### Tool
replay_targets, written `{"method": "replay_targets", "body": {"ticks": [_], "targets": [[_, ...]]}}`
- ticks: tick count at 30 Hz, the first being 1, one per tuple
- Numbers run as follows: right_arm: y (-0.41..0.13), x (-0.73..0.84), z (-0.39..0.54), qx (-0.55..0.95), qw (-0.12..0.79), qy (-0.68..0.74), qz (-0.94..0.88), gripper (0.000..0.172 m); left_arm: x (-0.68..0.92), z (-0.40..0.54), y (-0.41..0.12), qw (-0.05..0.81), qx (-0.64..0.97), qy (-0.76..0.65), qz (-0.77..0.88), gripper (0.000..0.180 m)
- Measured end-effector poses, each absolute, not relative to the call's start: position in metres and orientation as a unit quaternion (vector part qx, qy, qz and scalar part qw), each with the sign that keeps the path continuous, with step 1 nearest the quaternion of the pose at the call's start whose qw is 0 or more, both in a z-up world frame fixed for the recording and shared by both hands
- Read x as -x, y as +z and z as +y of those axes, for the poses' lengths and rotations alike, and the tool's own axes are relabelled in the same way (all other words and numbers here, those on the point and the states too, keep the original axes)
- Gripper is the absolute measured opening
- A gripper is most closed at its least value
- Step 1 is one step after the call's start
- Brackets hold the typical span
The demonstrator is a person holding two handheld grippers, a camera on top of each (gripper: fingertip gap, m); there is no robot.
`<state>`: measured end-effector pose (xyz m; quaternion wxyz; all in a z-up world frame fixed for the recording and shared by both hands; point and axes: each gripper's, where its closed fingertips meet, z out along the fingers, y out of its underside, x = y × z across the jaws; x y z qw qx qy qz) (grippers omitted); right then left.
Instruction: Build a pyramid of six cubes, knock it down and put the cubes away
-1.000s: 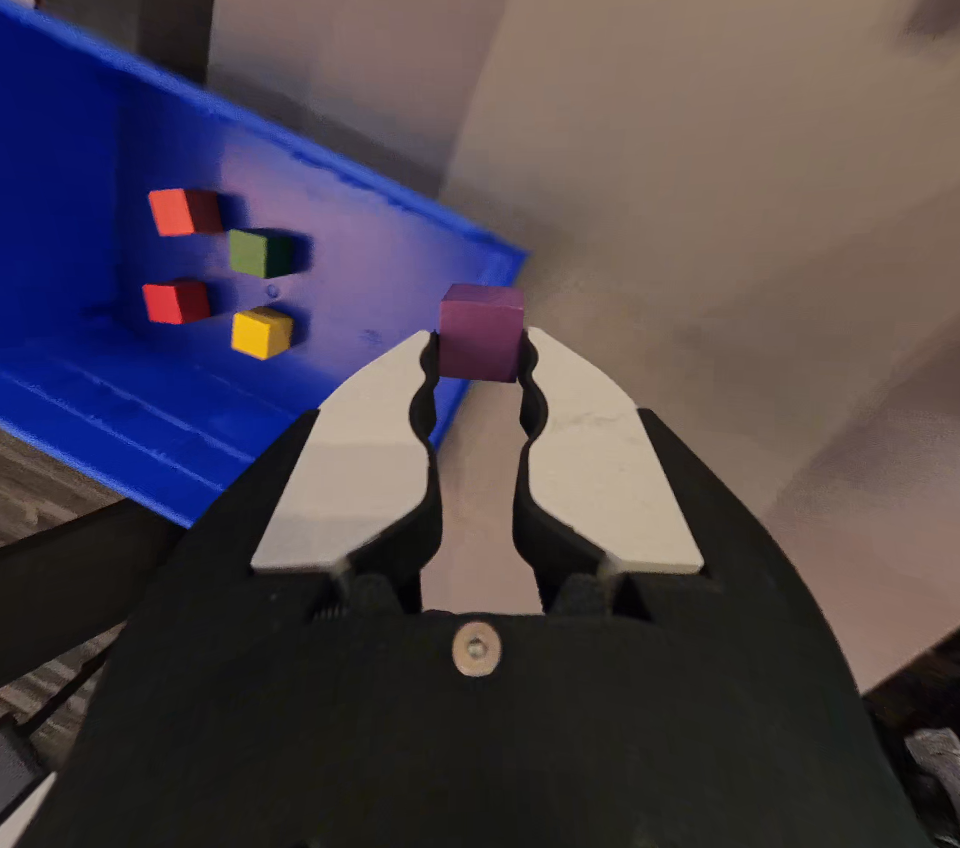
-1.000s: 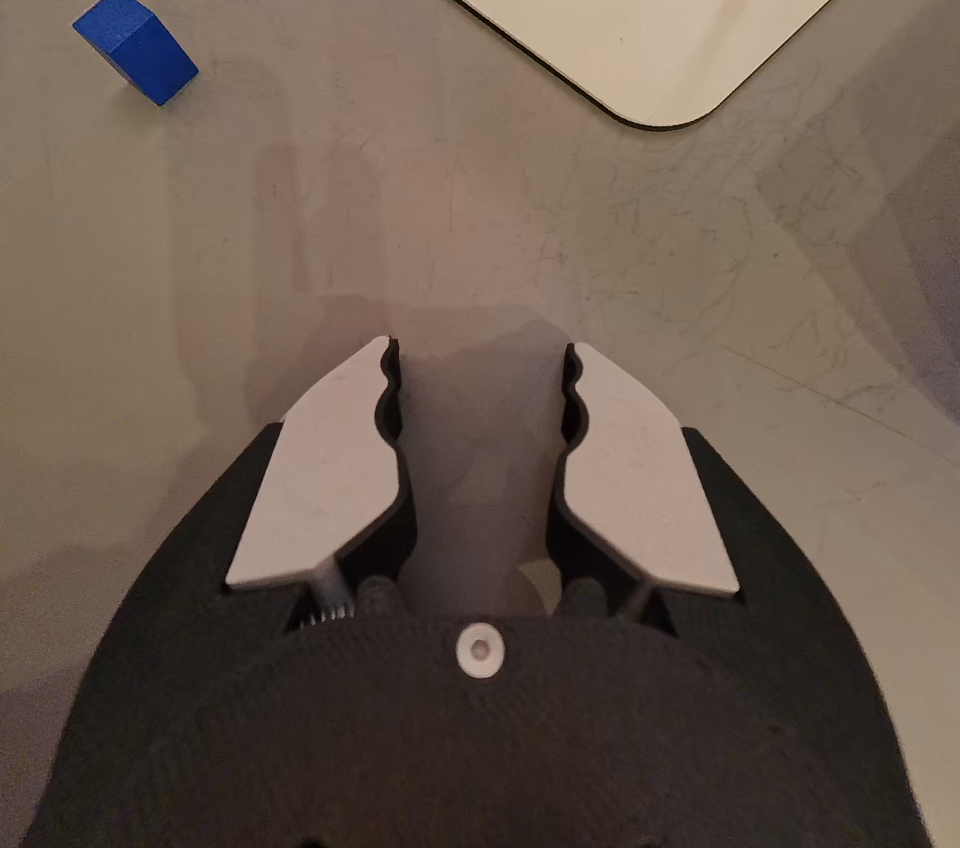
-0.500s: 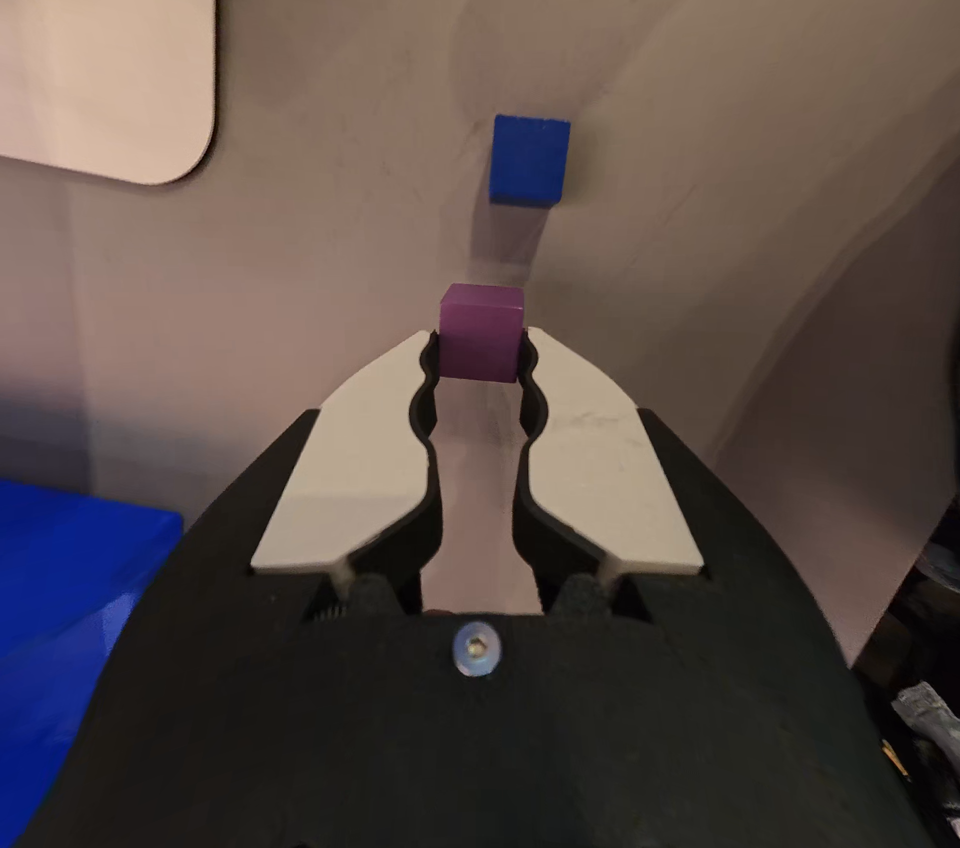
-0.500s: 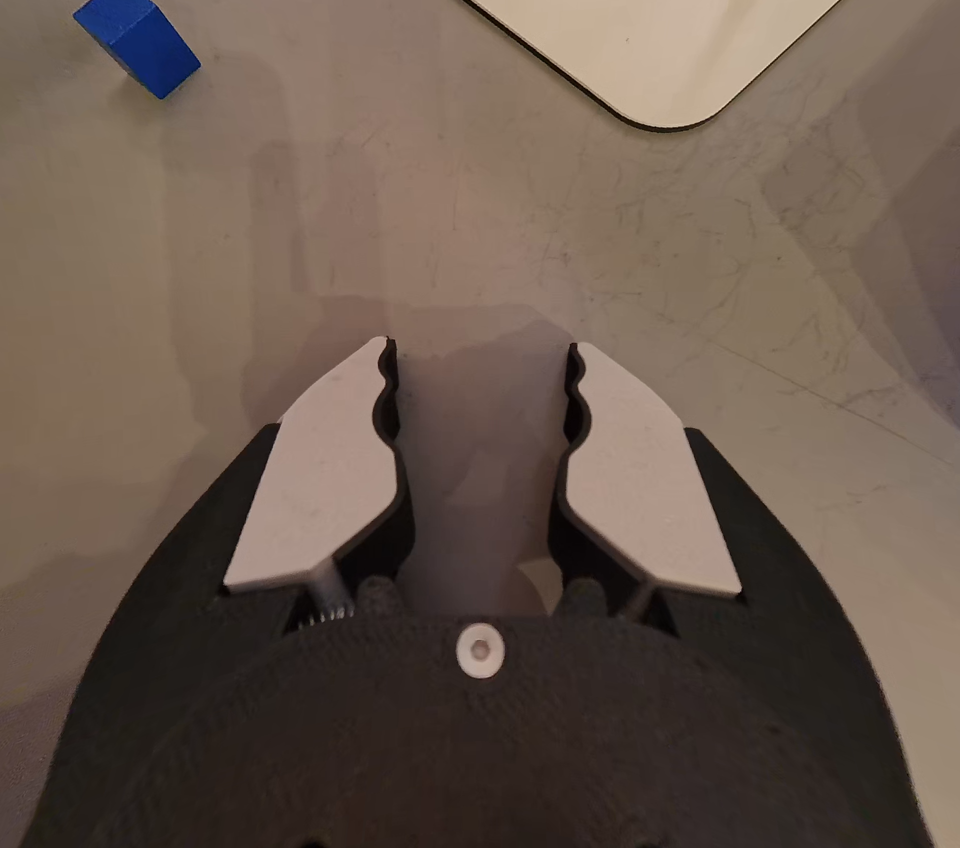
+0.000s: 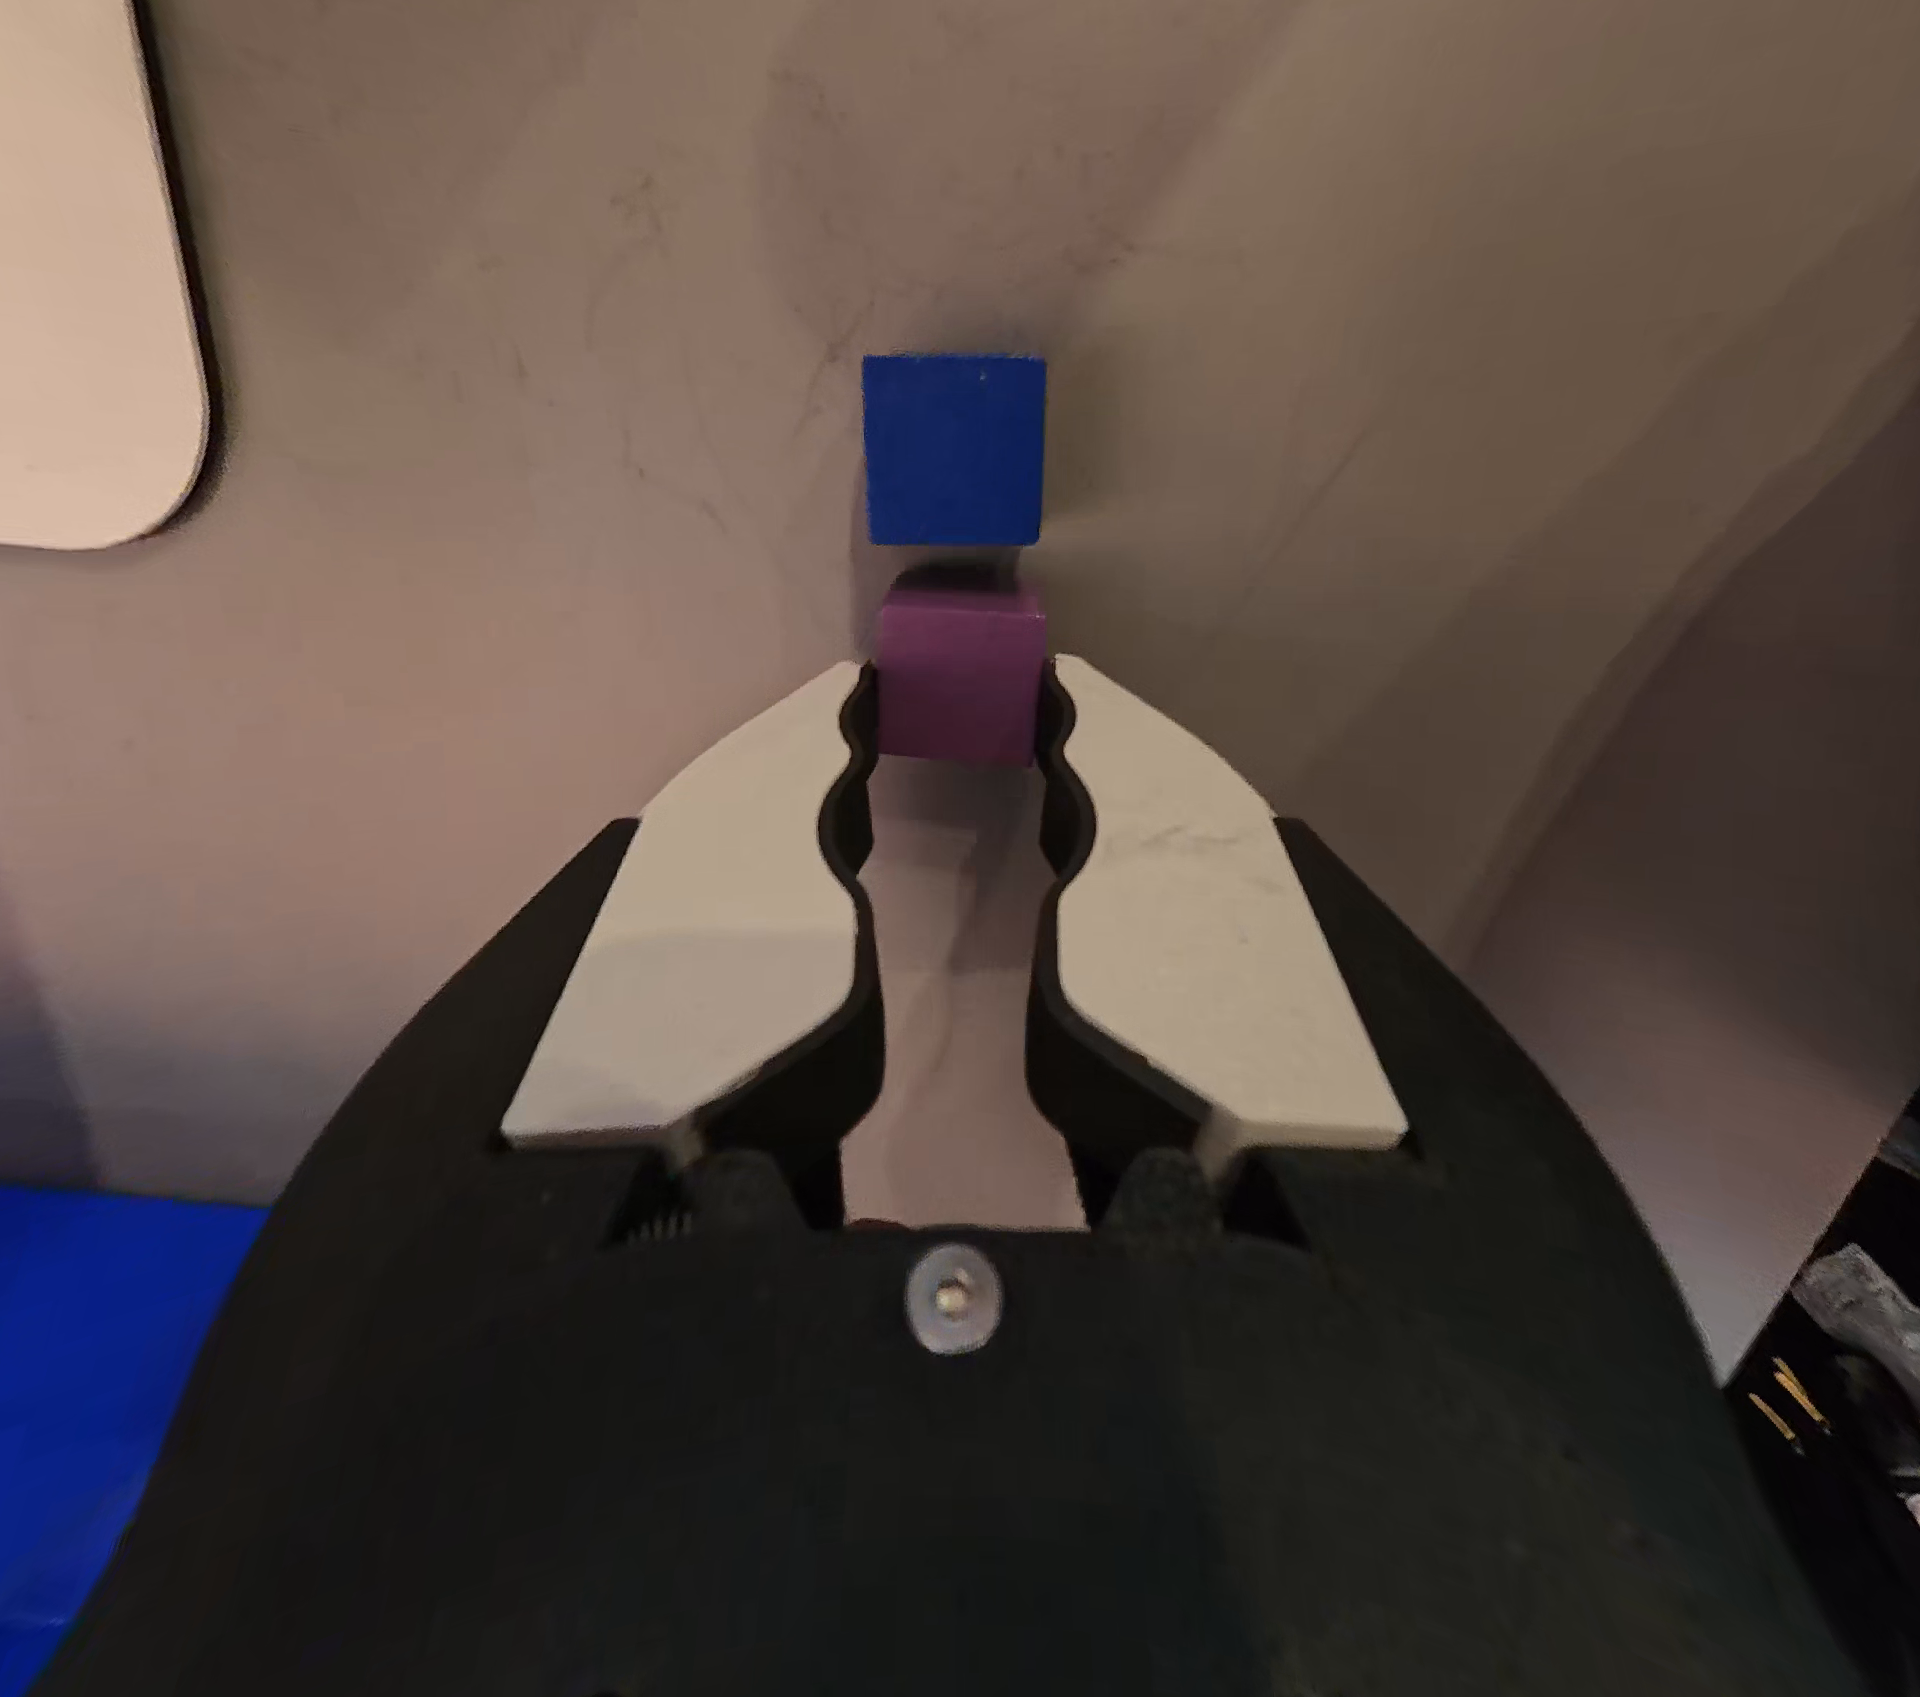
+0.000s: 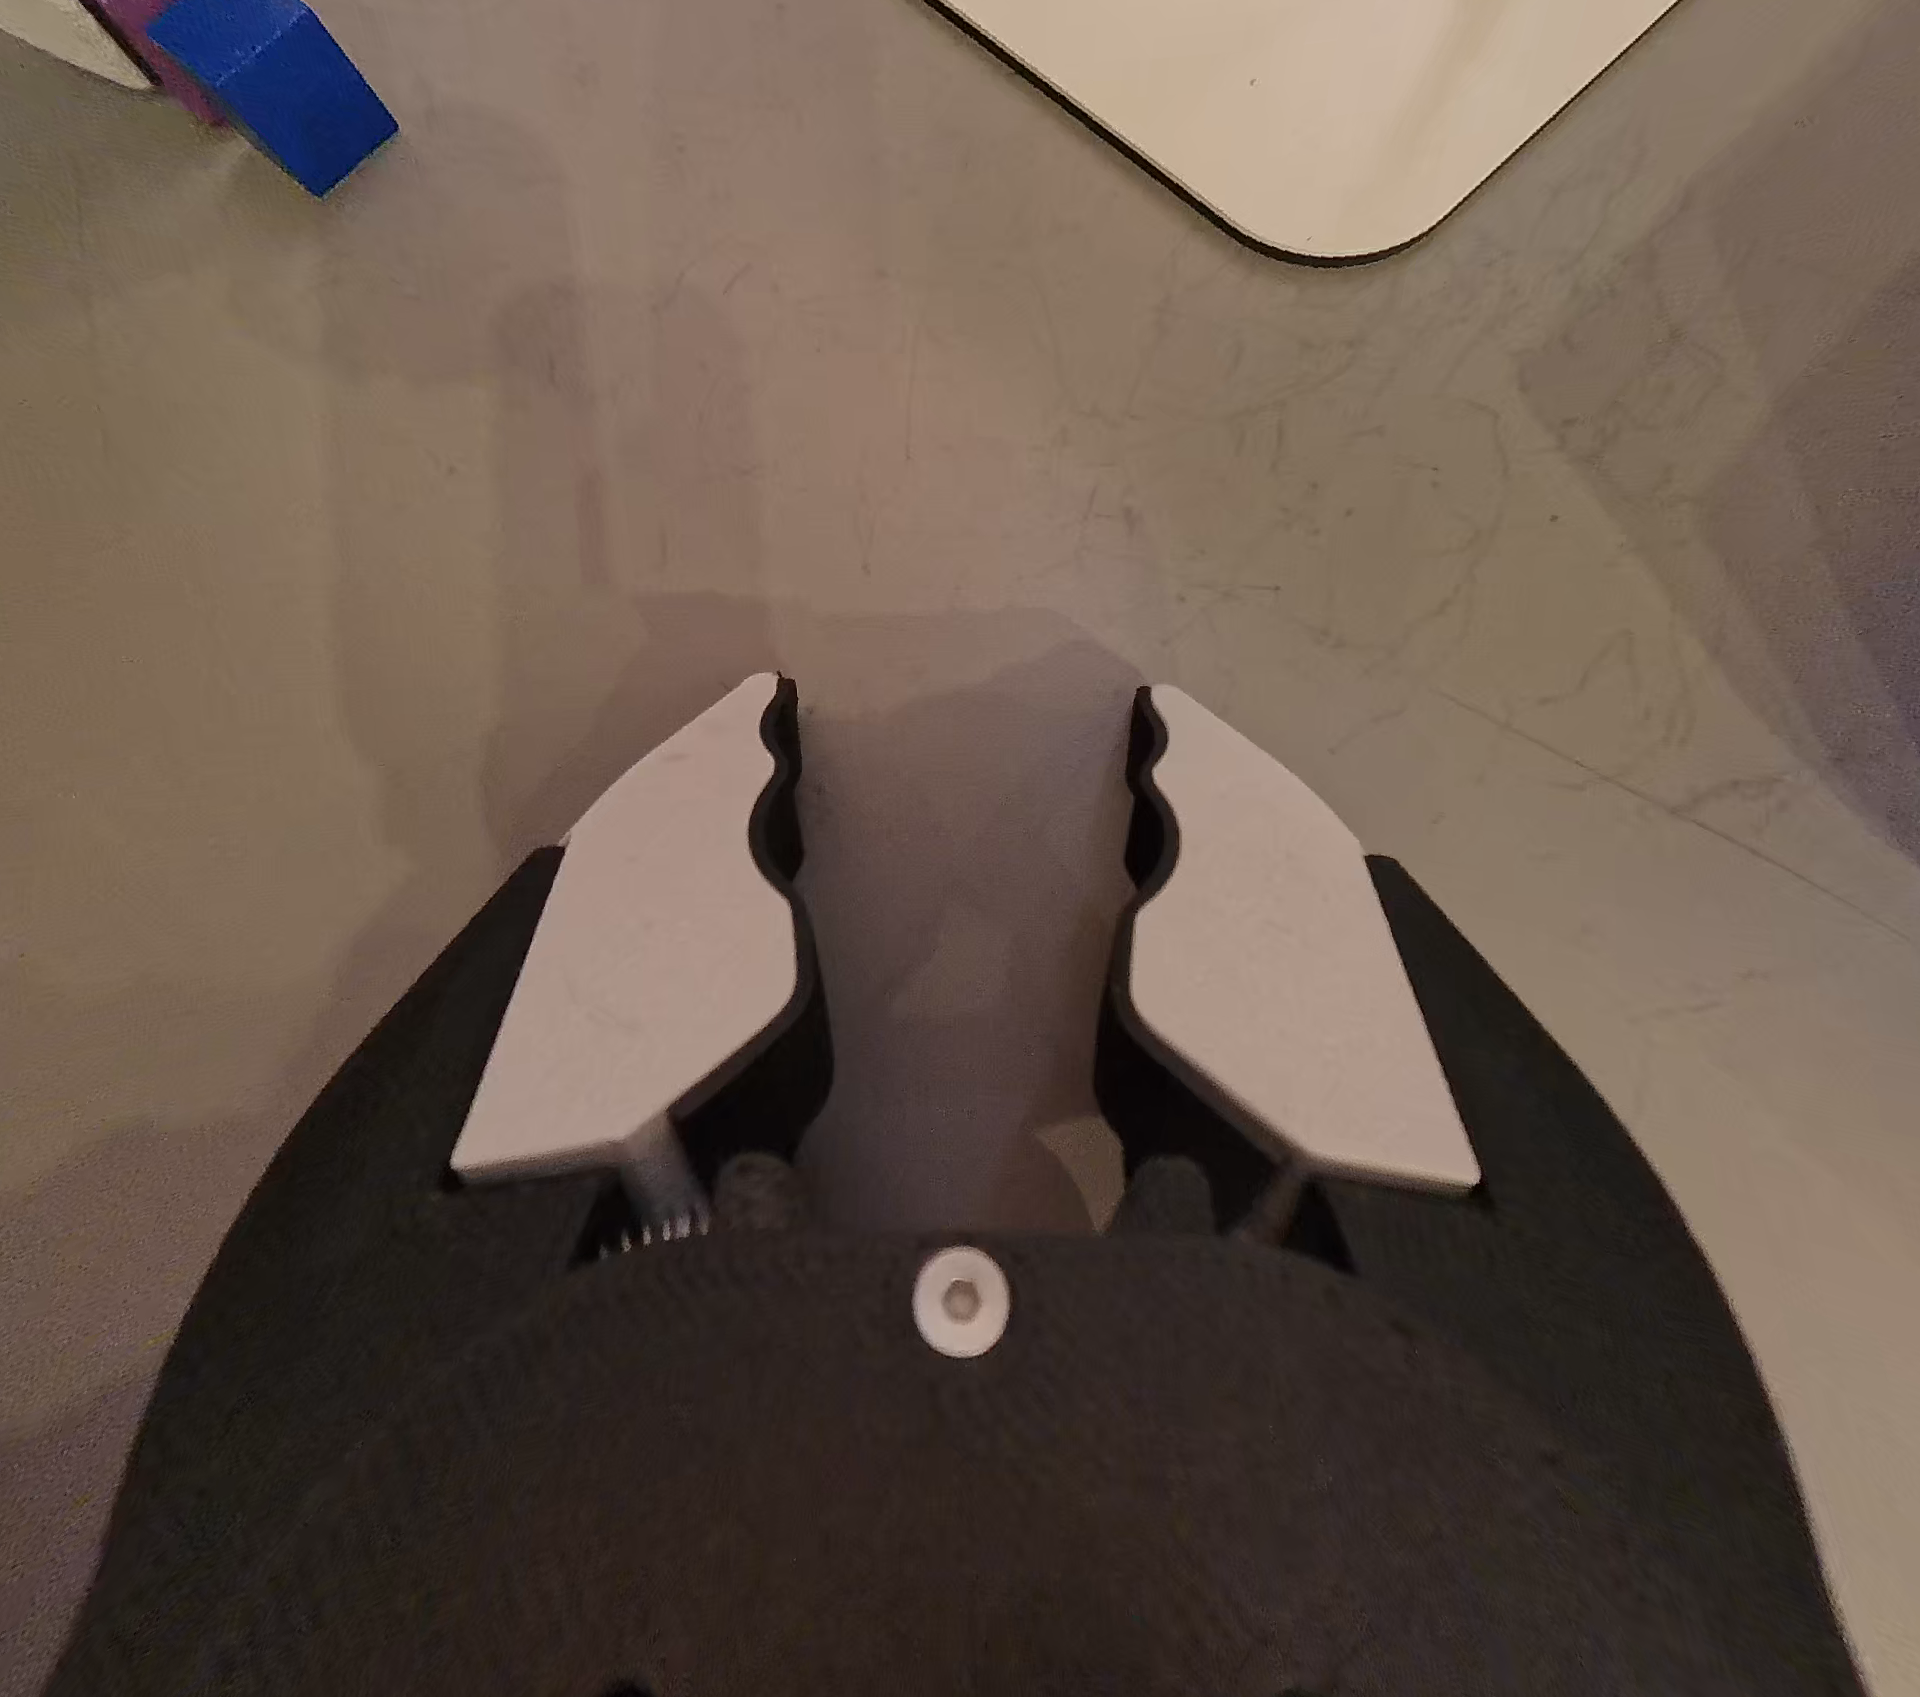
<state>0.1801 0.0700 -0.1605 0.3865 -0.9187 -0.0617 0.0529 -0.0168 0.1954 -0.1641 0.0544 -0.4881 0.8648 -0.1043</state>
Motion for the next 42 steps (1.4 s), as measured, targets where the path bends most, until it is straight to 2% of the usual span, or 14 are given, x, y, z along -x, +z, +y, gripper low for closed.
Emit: {"method": "replay_targets", "body": {"ticks": [35, 40, 42], "targets": [[-0.160, -0.178, 0.070, 0.918, 0.387, 0.055, -0.065, 0.061, 0.002, 0.189, -0.169, 0.055, 0.489, -0.118, 0.863, 0.029], [-0.161, -0.178, 0.070, 0.918, 0.387, 0.055, -0.066, 0.062, 0.003, 0.193, -0.164, 0.059, 0.509, -0.120, 0.851, 0.067], [-0.161, -0.177, 0.069, 0.918, 0.387, 0.056, -0.066, 0.062, 0.005, 0.198, -0.146, 0.075, 0.521, -0.141, 0.839, 0.069]]}}
